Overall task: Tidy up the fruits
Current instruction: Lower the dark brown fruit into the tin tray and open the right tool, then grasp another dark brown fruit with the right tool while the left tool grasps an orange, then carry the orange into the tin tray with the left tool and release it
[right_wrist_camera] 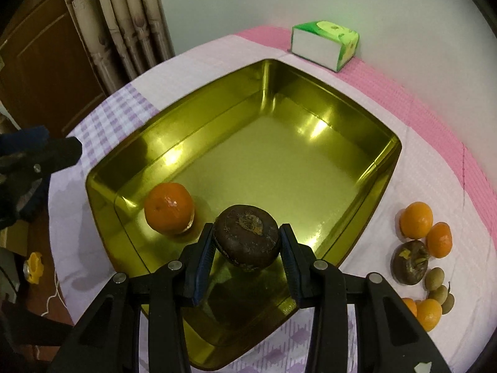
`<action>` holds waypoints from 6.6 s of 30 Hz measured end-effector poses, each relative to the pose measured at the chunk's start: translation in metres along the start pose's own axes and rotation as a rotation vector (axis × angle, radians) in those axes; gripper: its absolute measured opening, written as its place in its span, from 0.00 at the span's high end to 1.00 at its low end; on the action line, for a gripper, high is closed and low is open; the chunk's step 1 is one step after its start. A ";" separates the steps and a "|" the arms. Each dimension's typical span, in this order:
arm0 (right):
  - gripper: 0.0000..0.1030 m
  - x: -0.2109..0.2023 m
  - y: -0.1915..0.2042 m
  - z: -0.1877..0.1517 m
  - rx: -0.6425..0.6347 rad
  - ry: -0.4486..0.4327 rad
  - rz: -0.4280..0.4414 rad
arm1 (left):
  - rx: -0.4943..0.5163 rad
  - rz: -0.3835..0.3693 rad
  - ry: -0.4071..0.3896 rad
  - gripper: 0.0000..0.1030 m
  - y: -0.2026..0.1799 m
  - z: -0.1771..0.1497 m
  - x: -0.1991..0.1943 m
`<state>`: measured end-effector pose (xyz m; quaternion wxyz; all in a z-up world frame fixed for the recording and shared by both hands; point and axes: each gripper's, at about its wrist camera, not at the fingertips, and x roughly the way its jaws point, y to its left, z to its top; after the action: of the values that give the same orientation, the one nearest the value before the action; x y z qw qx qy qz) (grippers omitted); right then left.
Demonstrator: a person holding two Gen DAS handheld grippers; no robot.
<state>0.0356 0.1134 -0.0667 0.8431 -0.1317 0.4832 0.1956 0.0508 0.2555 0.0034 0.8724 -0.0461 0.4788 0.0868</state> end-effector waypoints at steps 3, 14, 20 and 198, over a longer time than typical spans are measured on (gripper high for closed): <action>0.63 0.000 0.001 -0.001 -0.020 0.002 -0.023 | 0.002 0.001 0.006 0.25 0.000 0.000 0.002; 0.63 0.001 -0.004 -0.002 -0.040 0.010 -0.078 | 0.005 -0.002 0.011 0.25 0.000 -0.001 0.005; 0.62 0.001 -0.005 -0.003 -0.032 0.005 -0.078 | 0.006 -0.006 0.011 0.25 -0.001 -0.001 0.006; 0.65 -0.080 -0.242 -0.210 0.488 -0.195 -0.324 | 0.337 -0.009 0.212 0.63 -0.131 0.041 0.106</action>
<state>-0.0503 -0.2039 -0.0942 0.9124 0.0188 0.4055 -0.0516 0.1661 0.1453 -0.0639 0.8129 0.0894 0.5755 -0.0039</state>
